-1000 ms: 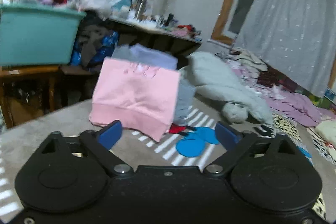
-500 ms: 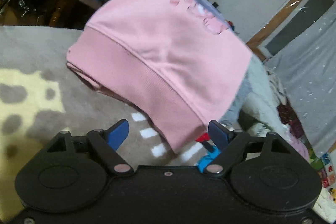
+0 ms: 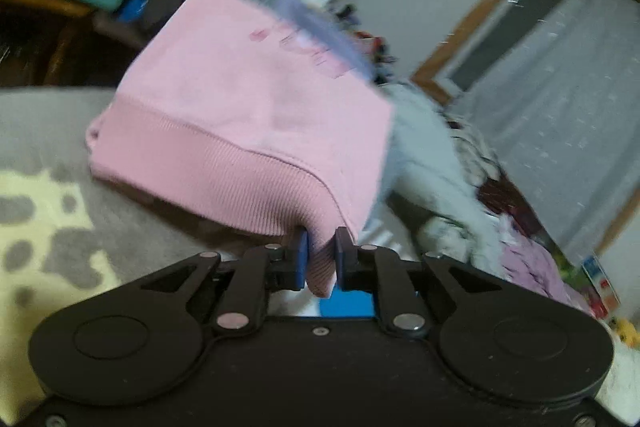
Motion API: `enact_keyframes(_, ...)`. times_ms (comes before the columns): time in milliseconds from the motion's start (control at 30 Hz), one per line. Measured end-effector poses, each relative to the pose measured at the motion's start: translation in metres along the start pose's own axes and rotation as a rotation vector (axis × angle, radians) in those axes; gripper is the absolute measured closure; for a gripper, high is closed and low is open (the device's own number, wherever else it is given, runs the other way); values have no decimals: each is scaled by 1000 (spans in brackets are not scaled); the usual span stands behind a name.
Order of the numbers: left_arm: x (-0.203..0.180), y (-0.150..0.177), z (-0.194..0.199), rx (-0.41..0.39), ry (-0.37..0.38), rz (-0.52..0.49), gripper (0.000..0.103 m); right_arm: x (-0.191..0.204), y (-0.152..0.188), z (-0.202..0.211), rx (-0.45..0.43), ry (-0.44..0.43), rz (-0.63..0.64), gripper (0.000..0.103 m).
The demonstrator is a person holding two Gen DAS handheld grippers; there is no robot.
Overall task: Fold clothes
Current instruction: 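Grasp the folded pink sweatshirt with the left gripper and lift it, then carry the pink sweatshirt over the bed and lay it down flat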
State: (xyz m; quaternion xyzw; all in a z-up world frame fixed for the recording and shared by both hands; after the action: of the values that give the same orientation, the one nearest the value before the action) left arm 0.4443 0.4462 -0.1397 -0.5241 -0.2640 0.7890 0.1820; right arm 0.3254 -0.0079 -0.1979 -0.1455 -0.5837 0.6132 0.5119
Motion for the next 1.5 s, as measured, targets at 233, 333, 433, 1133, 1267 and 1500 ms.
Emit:
enact_keyframes(233,-52,14,89,14,95,-136,92,1,0,-2,12,5,3,0)
enact_keyframes(333,-83,31,137,13,159,-193,92,1,0,-4,23,12,8,0)
enact_keyframes(433,-114,48,187,7,239,-218,93,2,0,-6,41,22,14,0)
enact_keyframes(1133,-240,373,354,545,484,-512,93,-117,-22,201,70,17,-309,0)
enact_keyframes(1267,-258,433,382,658,541,-553,93,-169,-51,273,-82,70,-381,0)
enact_keyframes(1500,-266,525,425,825,604,-698,92,-246,-54,355,-208,178,-392,0)
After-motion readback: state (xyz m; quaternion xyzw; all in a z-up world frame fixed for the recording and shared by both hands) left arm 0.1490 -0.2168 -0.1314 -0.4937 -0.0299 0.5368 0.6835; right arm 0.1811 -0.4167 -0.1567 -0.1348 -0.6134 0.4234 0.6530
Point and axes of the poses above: each gripper's, at about its wrist camera, not at the fingertips, and z roughly against the way its jaws point, x to its left, y to its underside, the point moved 9 cm from there along -z, roughly the way its jaws point, and after that the axes turned 9 degrees about z, right-handed, at the moved point
